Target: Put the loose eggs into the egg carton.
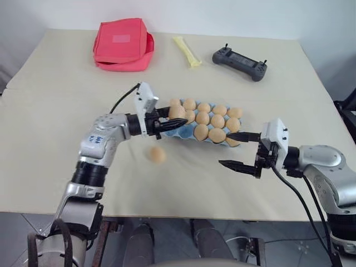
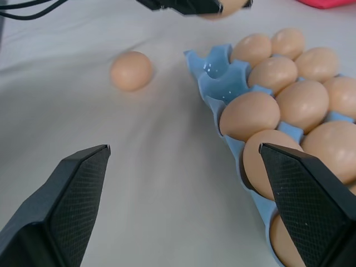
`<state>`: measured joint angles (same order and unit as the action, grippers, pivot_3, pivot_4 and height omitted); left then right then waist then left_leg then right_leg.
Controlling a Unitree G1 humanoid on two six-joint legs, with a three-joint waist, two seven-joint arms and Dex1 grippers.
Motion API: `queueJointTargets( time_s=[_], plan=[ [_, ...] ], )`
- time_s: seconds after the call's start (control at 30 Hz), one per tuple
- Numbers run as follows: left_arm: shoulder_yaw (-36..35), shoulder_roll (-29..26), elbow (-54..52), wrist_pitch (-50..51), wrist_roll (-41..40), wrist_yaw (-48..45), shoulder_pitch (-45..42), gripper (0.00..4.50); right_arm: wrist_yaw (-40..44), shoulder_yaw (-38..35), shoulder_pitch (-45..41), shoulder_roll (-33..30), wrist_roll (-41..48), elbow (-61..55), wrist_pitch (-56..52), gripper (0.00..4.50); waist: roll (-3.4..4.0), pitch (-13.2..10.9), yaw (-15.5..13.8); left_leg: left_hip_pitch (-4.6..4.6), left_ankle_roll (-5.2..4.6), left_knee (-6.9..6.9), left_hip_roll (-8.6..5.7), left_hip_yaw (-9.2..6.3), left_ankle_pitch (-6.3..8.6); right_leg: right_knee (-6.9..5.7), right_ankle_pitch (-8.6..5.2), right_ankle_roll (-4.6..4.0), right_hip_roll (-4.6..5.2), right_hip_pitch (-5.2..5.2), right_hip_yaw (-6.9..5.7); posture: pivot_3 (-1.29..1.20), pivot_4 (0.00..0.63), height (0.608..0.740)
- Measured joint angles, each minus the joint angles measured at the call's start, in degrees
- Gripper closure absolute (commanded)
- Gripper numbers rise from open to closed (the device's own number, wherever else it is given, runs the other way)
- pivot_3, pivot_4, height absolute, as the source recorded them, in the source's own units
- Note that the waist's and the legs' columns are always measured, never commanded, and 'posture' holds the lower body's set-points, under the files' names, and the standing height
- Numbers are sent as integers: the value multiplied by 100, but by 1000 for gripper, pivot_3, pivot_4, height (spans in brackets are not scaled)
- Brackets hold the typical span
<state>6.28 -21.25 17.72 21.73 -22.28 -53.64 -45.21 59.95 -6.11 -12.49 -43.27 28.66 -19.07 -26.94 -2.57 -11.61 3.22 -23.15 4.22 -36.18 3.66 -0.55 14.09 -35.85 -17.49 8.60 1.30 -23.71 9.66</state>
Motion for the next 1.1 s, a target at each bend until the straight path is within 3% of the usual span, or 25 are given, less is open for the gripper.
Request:
queueJointTargets(
  time_s=[0.13, 0.4, 0.7, 0.9, 1.1],
  plan=[
    [63, 211, 760, -466, 321, -35, -280, 2562, -179, -164, 270, -55, 42, -217, -66, 0, 0, 0, -10, 0, 0, -3, 0, 0, 0, 1, 2, 3, 0, 1, 1, 0, 150, 740],
    [27, 491, 1276, -727, 488, -96, -386, 18, -346, -296, 453, -106, 107, -362, -113, 0, 0, 0, -17, -2, 0, -2, 0, -1, 0, 0, 2, 3, 0, 1, 1, 0, 150, 740],
    [-243, 154, 475, -495, 474, -79, -170, 18, -201, -165, 73, -126, 102, -188, -99, 0, 0, 0, 8, 0, -1, 2, 1, -2, -1, -4, 2, 4, 0, 0, 1, 0, 150, 740],
    [-905, -1012, -1297, 485, 238, 145, 1003, 18, -24, -60, -102, -152, 96, 132, -58, 0, 1, 0, 15, 4, -1, 5, 4, -3, -1, -11, -2, 0, 0, 0, 0, 0, 150, 740],
    [-1849, -2063, -2231, 1194, -119, 81, 2671, 18, 174, 65, -350, -155, 93, 385, 24, 0, 1, 0, 20, 6, -1, 1, 3, -1, -1, -10, -4, -4, 6, 2, -2, 0, 150, 740]
  ],
)
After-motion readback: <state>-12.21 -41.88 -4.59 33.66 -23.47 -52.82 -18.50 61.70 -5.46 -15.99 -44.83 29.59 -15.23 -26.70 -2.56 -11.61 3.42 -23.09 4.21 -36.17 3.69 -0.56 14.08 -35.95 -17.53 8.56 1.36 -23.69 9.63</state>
